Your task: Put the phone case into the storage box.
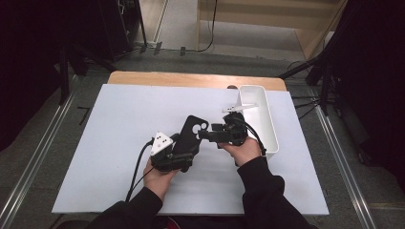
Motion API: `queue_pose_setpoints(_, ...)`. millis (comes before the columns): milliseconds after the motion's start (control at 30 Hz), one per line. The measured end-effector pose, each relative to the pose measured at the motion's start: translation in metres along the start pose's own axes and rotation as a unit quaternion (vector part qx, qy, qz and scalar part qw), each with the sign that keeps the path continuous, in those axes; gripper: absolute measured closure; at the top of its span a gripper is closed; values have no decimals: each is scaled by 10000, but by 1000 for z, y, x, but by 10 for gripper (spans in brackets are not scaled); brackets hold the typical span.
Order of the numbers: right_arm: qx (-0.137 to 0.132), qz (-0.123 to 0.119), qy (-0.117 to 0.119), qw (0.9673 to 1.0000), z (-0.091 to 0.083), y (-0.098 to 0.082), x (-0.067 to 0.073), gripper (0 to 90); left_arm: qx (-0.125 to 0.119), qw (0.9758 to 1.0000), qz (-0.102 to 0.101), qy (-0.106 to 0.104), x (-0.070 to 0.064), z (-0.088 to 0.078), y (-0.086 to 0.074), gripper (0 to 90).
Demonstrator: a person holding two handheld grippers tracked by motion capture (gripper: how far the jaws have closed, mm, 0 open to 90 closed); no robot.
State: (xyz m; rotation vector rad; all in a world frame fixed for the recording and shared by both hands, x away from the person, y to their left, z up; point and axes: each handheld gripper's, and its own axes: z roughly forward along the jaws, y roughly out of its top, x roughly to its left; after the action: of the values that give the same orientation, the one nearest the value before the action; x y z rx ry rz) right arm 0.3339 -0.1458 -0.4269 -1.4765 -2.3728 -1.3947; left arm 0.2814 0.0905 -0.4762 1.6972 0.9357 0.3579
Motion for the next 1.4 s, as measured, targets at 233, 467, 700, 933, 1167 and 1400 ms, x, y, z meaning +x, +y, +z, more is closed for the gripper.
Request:
queue_pose_setpoints(233,52,202,149,9997,7,4,-1,313,24,10000,-53,-8,-1,1,-2,128)
queue_pose_setpoints(467,142,403,202,9989,15,7,-1,428,-1,10000,-4,-4,-2,1,-2,128)
queue_pose_setpoints(700,279,868,404,9950,19,8,-3,626,17,10000,-4,-14,-3,1,-3,127)
queue_pose_setpoints(933,412,1089,571,9916,17,10,-4,676,-1,10000,75,-36,-3,2,-7,128)
queue_pose_setpoints(1167,480,1113,701,9902,15,12,4,732,-28,9999,87,-91,-3,2,-9,128)
queue_pose_setpoints(1400,489,1151,761,9892,13,13,5,740,-24,9998,101,-172,-2,3,-9,126)
